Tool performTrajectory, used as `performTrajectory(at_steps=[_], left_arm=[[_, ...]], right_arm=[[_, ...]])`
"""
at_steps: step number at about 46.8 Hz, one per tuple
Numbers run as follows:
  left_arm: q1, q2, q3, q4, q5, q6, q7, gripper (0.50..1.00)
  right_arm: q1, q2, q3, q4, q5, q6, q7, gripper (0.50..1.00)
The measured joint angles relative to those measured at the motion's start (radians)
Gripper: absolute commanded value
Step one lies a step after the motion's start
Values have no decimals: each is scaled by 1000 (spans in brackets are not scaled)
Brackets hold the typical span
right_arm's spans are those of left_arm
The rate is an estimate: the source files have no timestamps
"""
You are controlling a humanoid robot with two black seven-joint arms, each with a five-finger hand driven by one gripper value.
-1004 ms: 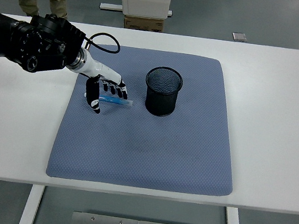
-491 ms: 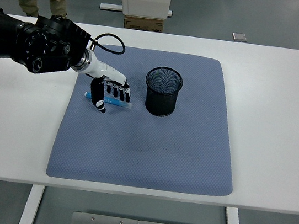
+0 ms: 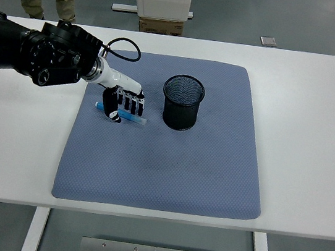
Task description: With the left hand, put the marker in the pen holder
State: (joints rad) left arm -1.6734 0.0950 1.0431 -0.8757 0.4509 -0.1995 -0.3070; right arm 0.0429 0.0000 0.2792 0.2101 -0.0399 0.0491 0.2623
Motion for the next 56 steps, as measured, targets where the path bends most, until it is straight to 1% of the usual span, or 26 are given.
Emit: performTrajectory(at_steps=[4, 10, 34, 47, 54, 56], left_arm=[[1, -3, 0, 0, 0, 0, 0, 660], [4, -9, 0, -1, 1, 0, 1, 628], [6, -10, 0, -2, 14, 0, 2, 607], [7, -12, 0, -2, 14, 0, 2, 607], [12, -12, 0, -2, 14, 3, 2, 590], [12, -12, 0, -2, 15, 7, 2, 575]], right_arm=[[0, 0, 0, 0, 0, 0, 0, 1000], [0, 0, 0, 0, 1, 0, 0, 1000], [0, 0, 0, 0, 0, 0, 0, 1000], [0, 0, 0, 0, 0, 0, 0, 1000], [-1, 0, 0, 0, 0, 0, 0, 1000], [0, 0, 0, 0, 0, 0, 0, 1000]])
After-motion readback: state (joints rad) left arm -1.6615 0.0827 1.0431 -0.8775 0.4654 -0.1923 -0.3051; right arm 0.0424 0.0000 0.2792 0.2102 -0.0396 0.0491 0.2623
